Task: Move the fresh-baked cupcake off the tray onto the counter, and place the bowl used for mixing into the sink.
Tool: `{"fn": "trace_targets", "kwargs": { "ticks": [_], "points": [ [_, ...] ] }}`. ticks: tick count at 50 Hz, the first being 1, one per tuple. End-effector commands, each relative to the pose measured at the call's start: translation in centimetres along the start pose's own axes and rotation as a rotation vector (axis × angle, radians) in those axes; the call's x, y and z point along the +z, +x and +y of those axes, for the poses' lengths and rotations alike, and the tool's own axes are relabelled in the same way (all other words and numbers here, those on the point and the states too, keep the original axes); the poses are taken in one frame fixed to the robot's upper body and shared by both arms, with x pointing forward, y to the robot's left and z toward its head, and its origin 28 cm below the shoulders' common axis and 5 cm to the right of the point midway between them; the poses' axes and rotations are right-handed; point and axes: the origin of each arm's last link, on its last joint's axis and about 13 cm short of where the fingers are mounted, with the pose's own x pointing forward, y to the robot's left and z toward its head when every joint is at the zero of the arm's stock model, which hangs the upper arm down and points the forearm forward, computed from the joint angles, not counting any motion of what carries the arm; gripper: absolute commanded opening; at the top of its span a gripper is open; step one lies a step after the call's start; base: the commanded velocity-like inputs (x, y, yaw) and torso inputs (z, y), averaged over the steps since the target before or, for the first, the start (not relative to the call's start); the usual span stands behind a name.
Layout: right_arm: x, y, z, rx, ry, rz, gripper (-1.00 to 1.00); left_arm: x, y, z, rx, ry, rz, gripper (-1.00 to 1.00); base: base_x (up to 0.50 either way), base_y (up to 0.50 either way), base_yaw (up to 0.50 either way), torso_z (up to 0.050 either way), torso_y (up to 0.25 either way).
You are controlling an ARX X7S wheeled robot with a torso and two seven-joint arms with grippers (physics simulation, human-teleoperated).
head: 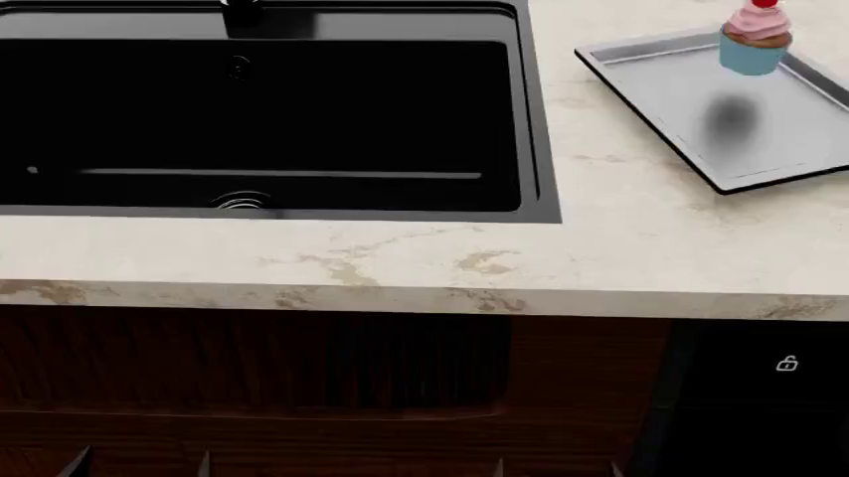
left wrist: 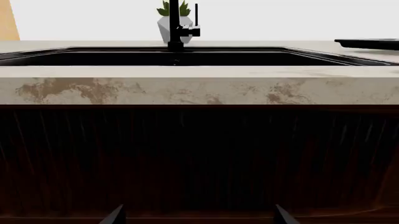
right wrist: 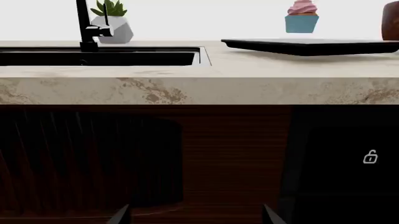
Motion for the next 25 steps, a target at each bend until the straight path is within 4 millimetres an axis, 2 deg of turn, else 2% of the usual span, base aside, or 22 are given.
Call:
{"fn": "trace_targets", "kwargs": {
  "ticks": [1,6,11,16,19,22,25],
  "points": [
    [0.0,0.0,0.0,0.000,0.000,0.000,1.00,0.0,0.0,0.0,0.000,0.000,0.000,1.00,0.00,0.00,0.00,0.000,0.000],
    [0.2,0.8,0.5,-0.011,0.025,0.004,1.00,0.3,1.5,0.3,-0.001,0.011,-0.041,1.00,0.00,0.00,0.00,0.000,0.000],
    [1.4,0.9,0.2,-0.008,0.018,-0.013,1.00,0.9,1.6,0.0,0.002,0.051,-0.051,1.00,0.00,0.00,0.00,0.046,0.000],
    [4.0,0.6,0.0,-0.001,0.018,-0.056,1.00,3.9,1.0,0.3,-0.012,0.038,-0.090,1.00,0.00,0.00,0.00,0.050,0.000],
    [6.2,0.2,-0.3,-0.011,0.002,-0.083,1.00,6.4,0.8,0.2,-0.057,0.041,-0.122,1.00,0.00,0.00,0.00,0.050,0.000],
    [8.8,0.1,-0.5,-0.010,-0.001,-0.111,1.00,8.6,1.2,0.3,-0.077,0.053,-0.138,1.00,0.00,0.00,0.00,0.050,0.000],
    [10.6,0.2,-0.7,-0.013,-0.007,-0.136,1.00,10.3,1.7,0.3,-0.084,0.059,-0.149,1.00,0.00,0.00,0.00,0.050,0.000]
  ]
}}
